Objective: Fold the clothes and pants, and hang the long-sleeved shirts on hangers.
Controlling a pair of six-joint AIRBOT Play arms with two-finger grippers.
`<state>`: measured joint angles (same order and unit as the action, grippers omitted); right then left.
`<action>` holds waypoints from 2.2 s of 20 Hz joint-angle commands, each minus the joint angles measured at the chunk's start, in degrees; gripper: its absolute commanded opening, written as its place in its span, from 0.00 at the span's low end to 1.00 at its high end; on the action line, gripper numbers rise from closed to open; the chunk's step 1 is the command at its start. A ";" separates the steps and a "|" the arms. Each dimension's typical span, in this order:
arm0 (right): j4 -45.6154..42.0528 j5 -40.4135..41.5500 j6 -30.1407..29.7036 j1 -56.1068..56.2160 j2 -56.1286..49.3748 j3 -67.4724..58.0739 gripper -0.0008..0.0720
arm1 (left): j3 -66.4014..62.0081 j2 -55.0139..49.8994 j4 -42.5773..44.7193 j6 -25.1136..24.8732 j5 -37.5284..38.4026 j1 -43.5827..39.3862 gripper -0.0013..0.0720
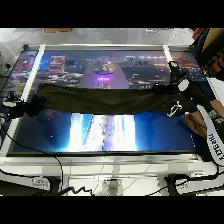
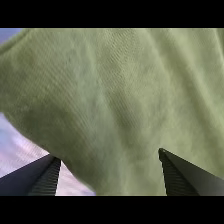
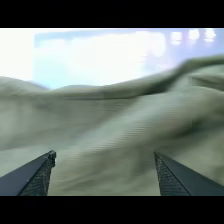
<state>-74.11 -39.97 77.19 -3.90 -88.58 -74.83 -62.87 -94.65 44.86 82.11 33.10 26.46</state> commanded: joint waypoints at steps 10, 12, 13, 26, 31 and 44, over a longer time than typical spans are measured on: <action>-1.53 -4.11 6.78 -7.06 0.00 -0.46 0.96 | -0.79 -0.87 -5.99 -5.88 -9.68 -4.02 0.68; -1.22 -4.02 6.73 -6.29 0.00 -0.46 0.96 | -1.27 -0.81 -5.95 -5.90 -14.38 -5.73 0.30; -1.14 -3.72 6.73 -5.77 0.00 -0.46 0.96 | -1.86 -0.76 -5.92 -6.21 -15.06 -6.12 0.06; 14.08 18.40 9.81 12.33 -0.74 -2.60 0.04 | -11.30 17.64 -3.34 -24.74 4.39 -6.51 0.04; 14.16 9.03 11.54 24.98 -7.34 -15.61 0.04 | -11.30 26.69 -3.30 -24.74 16.46 -6.47 0.04; 14.64 0.35 23.96 52.65 -28.17 -34.29 0.04 | -11.28 31.45 -5.07 -24.28 24.85 -6.47 0.04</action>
<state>-59.83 -38.02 98.85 44.58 -113.93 -108.03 -74.11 -63.37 40.21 57.74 58.35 19.99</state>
